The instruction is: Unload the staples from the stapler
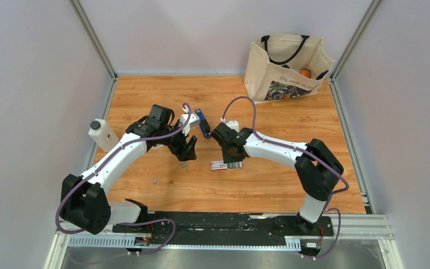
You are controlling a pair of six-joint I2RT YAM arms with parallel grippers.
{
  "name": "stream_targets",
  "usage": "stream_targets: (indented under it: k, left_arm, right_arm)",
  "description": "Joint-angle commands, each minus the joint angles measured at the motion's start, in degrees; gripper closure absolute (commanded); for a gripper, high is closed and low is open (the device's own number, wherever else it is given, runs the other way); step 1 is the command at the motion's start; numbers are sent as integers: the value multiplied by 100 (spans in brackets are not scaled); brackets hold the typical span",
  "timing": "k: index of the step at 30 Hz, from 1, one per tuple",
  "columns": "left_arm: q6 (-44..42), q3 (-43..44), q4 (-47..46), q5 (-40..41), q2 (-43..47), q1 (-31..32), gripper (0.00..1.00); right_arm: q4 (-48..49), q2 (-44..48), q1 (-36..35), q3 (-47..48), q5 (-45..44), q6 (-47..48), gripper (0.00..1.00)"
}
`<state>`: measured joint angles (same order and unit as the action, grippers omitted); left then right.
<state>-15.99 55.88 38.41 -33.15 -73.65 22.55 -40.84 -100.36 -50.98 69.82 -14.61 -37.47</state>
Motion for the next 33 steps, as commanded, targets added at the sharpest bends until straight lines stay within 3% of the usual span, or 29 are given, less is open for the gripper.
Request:
stream_targets:
  k: [1, 33]
  left_arm:
    - [-88, 116, -27, -104, 193, 31, 18]
    - [-124, 160, 8, -122, 184, 31, 18]
  right_arm:
    - [103, -194, -26, 251, -165, 82, 70]
    - [173, -424, -8, 163, -130, 82, 79]
